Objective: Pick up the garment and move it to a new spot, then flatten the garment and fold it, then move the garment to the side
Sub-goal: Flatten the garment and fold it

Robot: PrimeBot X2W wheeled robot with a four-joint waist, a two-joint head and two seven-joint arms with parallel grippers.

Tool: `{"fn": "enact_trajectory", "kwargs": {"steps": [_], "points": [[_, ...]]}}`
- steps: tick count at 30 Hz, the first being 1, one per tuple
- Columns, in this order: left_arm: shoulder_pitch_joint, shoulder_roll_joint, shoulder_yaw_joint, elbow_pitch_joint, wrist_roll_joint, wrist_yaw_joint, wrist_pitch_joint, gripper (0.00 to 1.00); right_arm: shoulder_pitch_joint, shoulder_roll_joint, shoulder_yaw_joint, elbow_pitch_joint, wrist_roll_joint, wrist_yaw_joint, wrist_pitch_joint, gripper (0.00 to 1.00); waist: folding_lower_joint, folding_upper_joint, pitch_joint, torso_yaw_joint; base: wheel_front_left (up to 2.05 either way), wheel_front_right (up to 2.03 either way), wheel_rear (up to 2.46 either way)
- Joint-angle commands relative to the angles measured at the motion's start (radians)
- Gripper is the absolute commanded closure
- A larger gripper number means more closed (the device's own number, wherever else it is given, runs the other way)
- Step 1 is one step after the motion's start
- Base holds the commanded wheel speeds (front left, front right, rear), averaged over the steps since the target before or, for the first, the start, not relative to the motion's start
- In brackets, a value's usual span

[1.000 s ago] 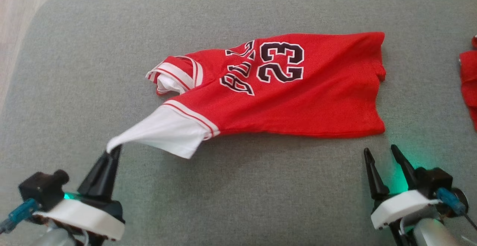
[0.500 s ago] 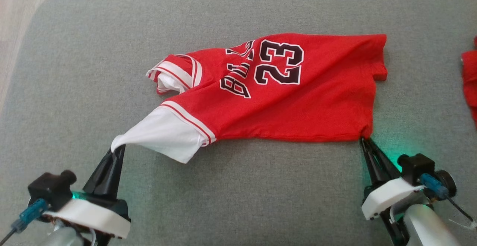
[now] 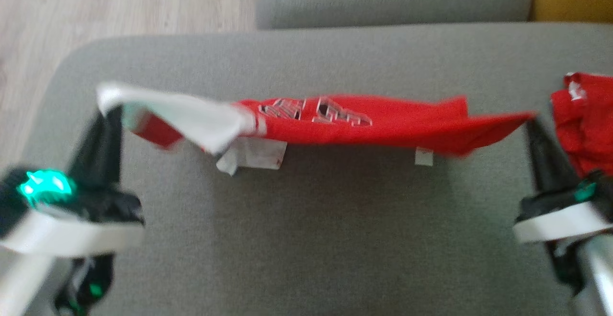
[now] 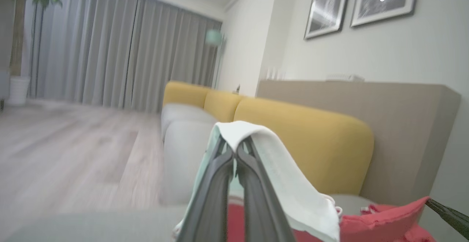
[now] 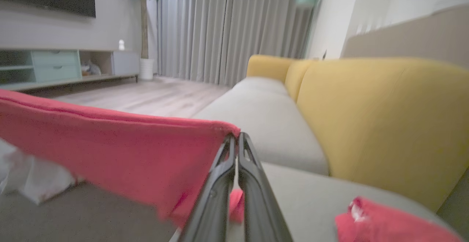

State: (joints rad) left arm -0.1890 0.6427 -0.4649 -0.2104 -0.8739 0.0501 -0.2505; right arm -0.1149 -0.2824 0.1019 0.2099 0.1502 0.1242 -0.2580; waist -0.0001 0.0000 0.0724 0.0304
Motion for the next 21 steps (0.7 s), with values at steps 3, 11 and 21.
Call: {"fn": "enact_trajectory", "kwargs": {"steps": [3,11,21], "points": [[-0.170,0.012,0.120,-0.089,0.037,-0.020,-0.011,1.00,-0.039,-0.048,-0.054,-0.164,-0.010,0.007,-0.004,1.00,0.0001,0.0000,-0.057,-0.017,0.00,0.00,0.00],[-0.556,-0.016,0.068,-0.059,0.147,-0.072,0.091,1.00,-0.253,-0.134,-0.128,-0.349,-0.022,0.007,0.025,1.00,0.0001,0.0000,-0.050,-0.044,0.00,0.00,0.00],[-0.952,-0.151,-0.048,0.368,0.253,-0.137,0.130,1.00,-0.644,-0.195,-0.030,-0.093,0.053,0.007,0.146,1.00,0.0001,0.0000,0.120,-0.048,0.00,0.00,0.00]]}}
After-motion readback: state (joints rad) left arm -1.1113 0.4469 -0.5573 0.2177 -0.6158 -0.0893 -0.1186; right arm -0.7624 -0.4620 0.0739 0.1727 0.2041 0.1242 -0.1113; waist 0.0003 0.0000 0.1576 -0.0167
